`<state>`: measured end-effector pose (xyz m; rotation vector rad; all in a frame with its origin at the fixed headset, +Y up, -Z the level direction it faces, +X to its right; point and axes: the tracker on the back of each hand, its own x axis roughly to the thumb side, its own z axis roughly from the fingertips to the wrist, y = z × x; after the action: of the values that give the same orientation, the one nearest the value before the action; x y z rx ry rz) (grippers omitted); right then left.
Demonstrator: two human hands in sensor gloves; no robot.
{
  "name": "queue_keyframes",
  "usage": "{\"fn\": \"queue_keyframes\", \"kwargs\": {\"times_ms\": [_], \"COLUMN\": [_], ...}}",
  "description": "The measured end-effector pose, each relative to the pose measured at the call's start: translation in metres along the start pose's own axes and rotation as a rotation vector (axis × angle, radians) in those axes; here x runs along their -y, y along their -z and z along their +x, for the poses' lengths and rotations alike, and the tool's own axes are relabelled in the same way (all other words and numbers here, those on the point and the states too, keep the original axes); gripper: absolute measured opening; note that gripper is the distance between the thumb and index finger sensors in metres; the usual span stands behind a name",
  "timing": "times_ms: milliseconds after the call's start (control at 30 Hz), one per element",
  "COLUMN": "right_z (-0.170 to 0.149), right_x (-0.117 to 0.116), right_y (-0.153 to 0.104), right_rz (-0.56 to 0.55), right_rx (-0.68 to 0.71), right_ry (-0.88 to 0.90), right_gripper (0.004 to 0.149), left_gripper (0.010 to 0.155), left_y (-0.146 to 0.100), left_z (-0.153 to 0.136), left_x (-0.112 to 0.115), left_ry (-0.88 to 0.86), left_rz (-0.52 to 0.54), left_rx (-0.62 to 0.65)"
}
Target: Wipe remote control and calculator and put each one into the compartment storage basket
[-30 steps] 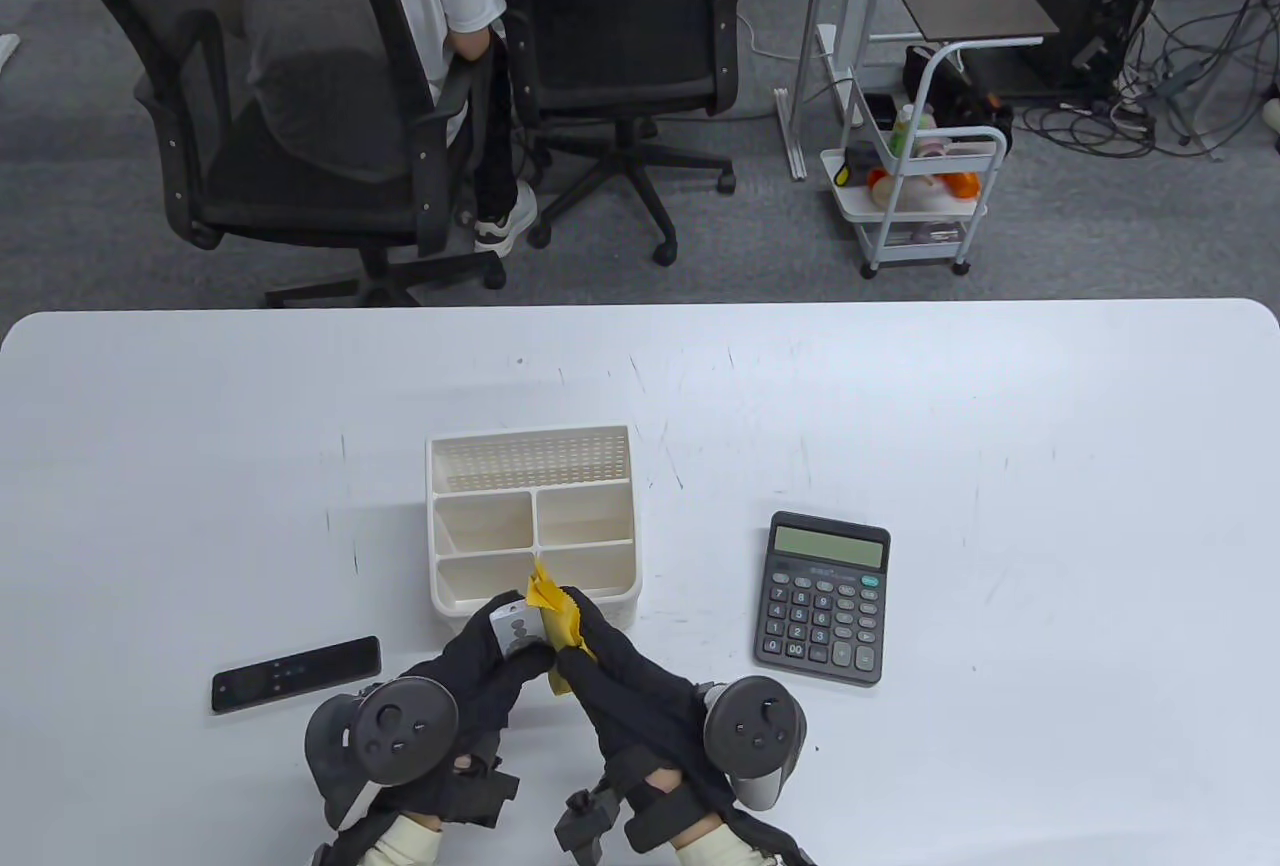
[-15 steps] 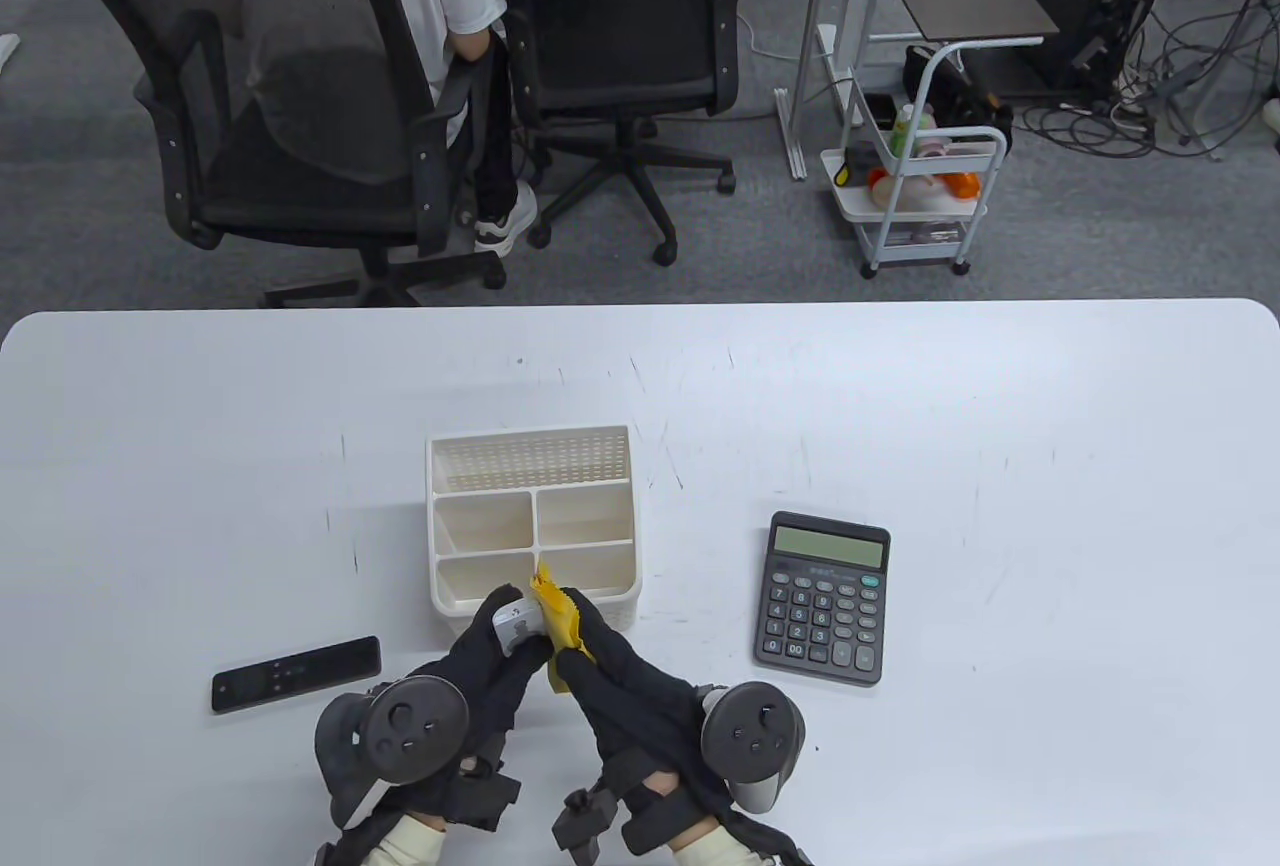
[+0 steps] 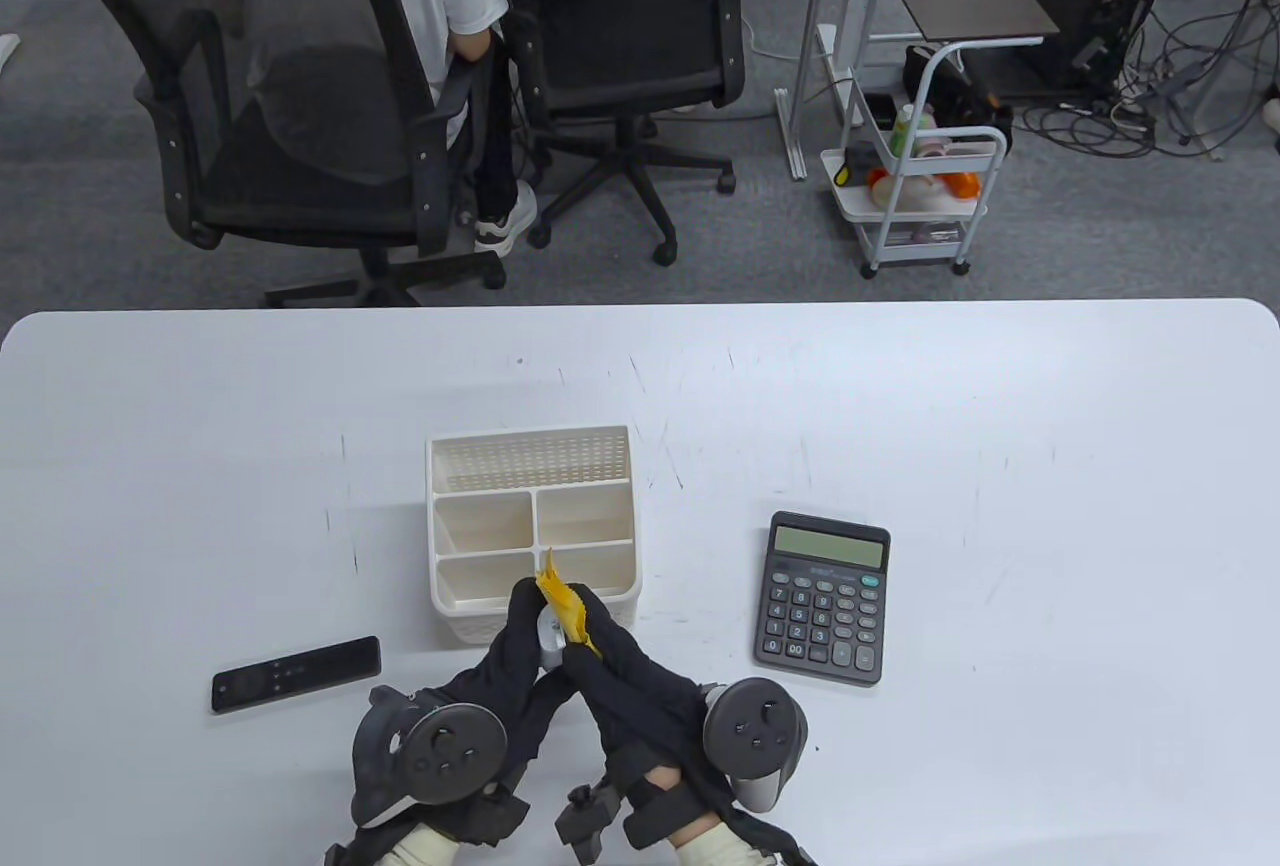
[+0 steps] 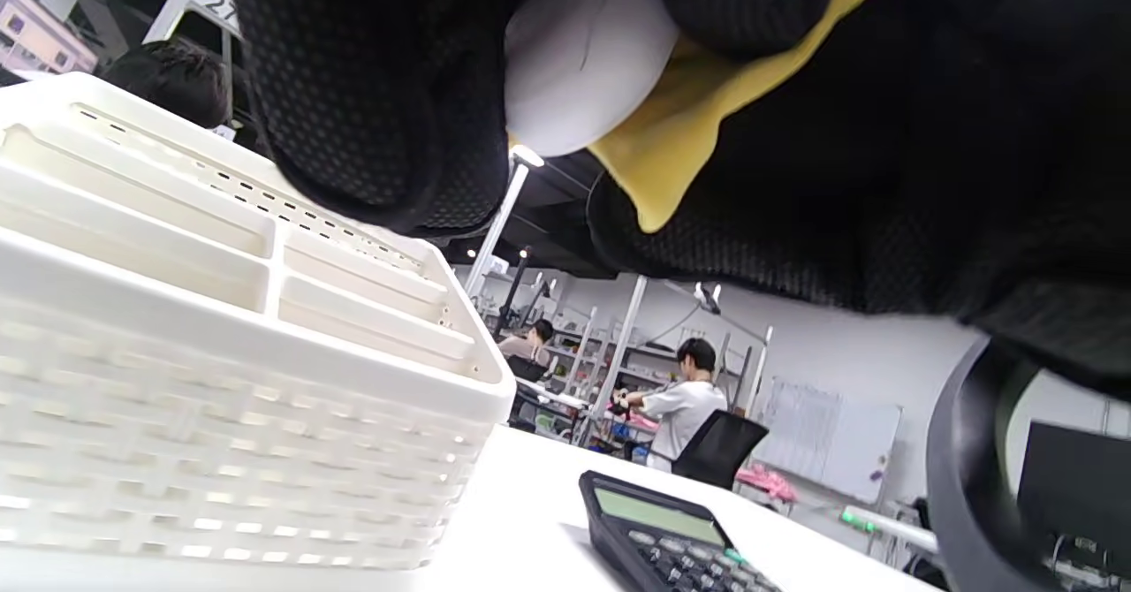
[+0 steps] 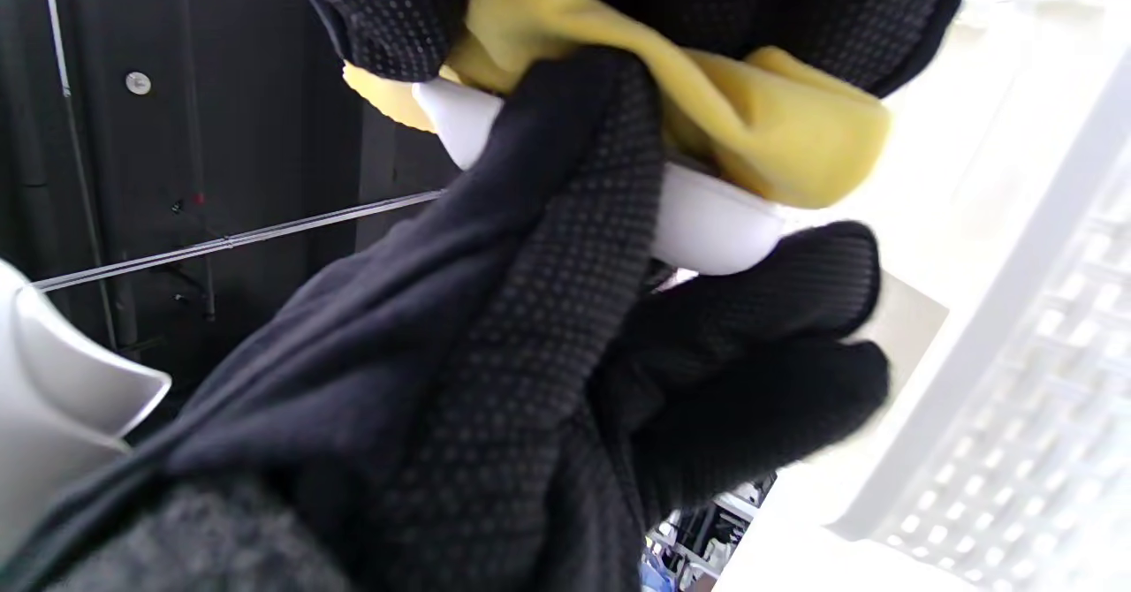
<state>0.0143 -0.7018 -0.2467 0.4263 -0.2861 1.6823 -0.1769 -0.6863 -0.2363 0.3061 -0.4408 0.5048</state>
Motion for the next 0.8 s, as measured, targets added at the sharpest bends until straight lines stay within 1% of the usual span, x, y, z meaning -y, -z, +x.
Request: {"fn": "queue_keyframes", "kwargs": {"times_ms": [100,200,267,400,433,533,567,600,633,667,733,800], "right_z": [0.001,0.003,0.005,0.003,0.003,0.0,0.0,0.0,0.001,0.002,0.006,0.009], "right_x": [-0.002,-0.002,0.0,0.0,-0.001,-0.002,-0.002,-0.001,-0.001,0.0,-0.001,-0.001], "right_y": [0.0,0.0,0.0,0.0,0.0,0.0,0.0,0.001,0.001,0.001,0.001,0.0], "right_rz": [0.017,0.012,-0.016,0.002,0.009,0.031,0.034,0.035,0.037,0.04,0.031,0.023], "right_rx": [0.001,0.015,0.029,0.024,0.013,-0.009,-0.02,-0.044,-0.057,-0.056,-0.03,-0.022], "right_ry": [-0.004,-0.027,-0.003,0.059,0.064,0.025,0.024,0.029,0.024,-0.002,-0.029,-0.015], "right_gripper": [0.051,0.05,0.05,0.05,0.051,0.063,0.063,0.059,0.051,0.049,0.047,0.047], "left_gripper": [0.077,0.078,0.079,0.08,0.079,0.08,0.08,0.079,0.079,0.079,0.079,0.079], "left_y": [0.0,0.001,0.002,0.001,0.001,0.001,0.001,0.001,0.001,0.001,0.002,0.001], "left_z": [-0.006,-0.012,-0.012,-0.01,-0.009,-0.005,-0.005,-0.006,-0.007,-0.008,-0.012,-0.014], "left_x": [-0.003,-0.004,-0.006,-0.008,-0.008,-0.007,-0.007,-0.006,-0.006,-0.006,-0.007,-0.008], "left_ry": [-0.049,-0.077,-0.071,-0.084,-0.091,-0.082,-0.073,-0.066,-0.063,-0.06,-0.055,-0.053], "left_rz": [0.016,-0.011,-0.019,-0.025,-0.028,-0.008,-0.002,-0.006,-0.005,0.005,0.013,0.014], "left_rx": [-0.054,-0.085,-0.076,-0.031,-0.012,0.001,-0.002,-0.013,-0.023,-0.041,-0.071,-0.08]}}
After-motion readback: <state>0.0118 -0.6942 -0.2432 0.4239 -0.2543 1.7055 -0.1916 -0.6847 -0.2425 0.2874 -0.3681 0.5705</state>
